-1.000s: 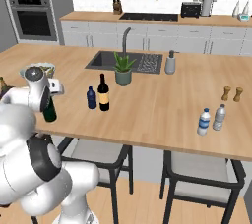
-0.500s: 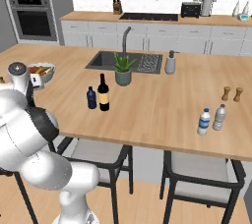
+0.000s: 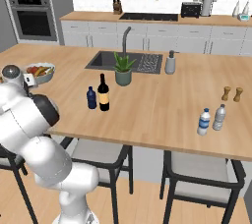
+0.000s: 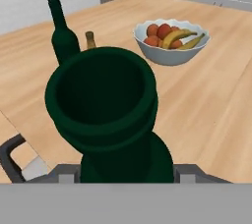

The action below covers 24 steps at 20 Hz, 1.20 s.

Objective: Move the plastic bottles in the middle to the plastics group, and the glass bottles in the middle to the glass group.

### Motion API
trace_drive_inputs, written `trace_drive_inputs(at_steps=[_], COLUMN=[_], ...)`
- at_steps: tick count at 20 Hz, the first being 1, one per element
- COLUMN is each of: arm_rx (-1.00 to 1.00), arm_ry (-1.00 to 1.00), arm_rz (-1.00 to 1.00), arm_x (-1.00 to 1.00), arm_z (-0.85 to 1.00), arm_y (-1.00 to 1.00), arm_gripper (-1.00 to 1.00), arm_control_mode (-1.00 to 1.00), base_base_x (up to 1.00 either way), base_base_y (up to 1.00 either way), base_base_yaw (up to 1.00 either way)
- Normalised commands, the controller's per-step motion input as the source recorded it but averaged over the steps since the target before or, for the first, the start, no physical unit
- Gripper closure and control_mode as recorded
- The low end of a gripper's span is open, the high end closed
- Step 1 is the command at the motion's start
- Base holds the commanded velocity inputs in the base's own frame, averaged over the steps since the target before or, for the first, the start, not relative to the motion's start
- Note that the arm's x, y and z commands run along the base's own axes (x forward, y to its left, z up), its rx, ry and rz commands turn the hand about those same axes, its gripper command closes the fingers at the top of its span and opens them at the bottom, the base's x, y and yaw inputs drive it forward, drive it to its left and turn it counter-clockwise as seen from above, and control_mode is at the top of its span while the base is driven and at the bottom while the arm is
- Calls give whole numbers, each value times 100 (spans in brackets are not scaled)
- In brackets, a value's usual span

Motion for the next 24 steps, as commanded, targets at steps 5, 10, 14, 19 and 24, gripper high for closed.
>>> trace_drive_inputs(at_steps=[5, 10, 14, 19, 24], arm_rx=[0, 0, 0, 0, 0], arm_ry=[-6, -1, 0, 0, 0], arm_rz=[0, 0, 0, 0, 0], arm_x=[46, 29, 0, 3, 25], arm_z=[0, -1, 0, 0, 0], arm_y=[52, 43, 23, 29, 33], arm_gripper=[100, 100, 100, 100, 100], arm_control_mode=[-100, -100, -100, -100, -100], base_base_x=[0, 0, 0, 0, 0], base_base_y=[0, 0, 0, 0, 0], base_base_yaw=[0, 0, 0, 0, 0])
